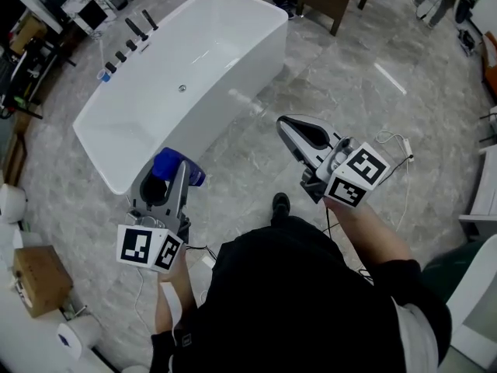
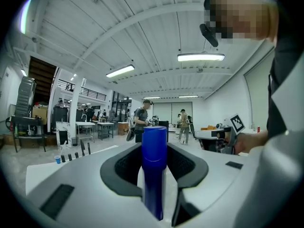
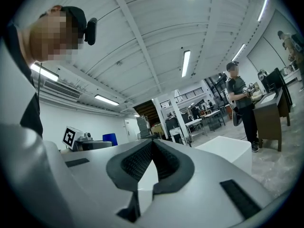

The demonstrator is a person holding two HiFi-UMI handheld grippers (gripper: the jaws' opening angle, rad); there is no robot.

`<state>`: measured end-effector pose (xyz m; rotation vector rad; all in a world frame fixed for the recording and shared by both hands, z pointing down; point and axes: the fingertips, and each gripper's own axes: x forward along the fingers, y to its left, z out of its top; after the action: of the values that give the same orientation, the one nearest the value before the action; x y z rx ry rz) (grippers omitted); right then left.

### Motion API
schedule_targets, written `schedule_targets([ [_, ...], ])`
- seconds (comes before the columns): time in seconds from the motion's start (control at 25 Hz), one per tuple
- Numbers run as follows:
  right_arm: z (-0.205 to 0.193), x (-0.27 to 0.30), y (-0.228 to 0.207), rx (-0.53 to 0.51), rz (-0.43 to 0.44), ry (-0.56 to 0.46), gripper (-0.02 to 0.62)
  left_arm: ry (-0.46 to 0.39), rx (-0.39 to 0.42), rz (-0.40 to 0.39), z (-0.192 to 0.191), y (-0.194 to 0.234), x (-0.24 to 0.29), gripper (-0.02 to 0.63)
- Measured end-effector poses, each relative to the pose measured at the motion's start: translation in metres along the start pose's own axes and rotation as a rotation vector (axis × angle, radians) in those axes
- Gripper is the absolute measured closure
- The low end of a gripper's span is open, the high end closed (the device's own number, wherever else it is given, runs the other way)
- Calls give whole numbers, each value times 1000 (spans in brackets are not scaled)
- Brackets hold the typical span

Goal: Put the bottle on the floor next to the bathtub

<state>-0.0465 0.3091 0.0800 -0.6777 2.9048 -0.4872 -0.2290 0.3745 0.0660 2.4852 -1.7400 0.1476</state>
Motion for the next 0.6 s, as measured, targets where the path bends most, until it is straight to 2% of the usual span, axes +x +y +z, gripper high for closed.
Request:
schedule_targets([
  [0.24, 12, -8, -57, 18, 12, 15, 568, -1, 6, 17, 10, -15, 49, 443],
  [0.6, 0, 6, -110, 62, -13, 69, 568, 37, -52, -20, -16, -7, 113, 443],
])
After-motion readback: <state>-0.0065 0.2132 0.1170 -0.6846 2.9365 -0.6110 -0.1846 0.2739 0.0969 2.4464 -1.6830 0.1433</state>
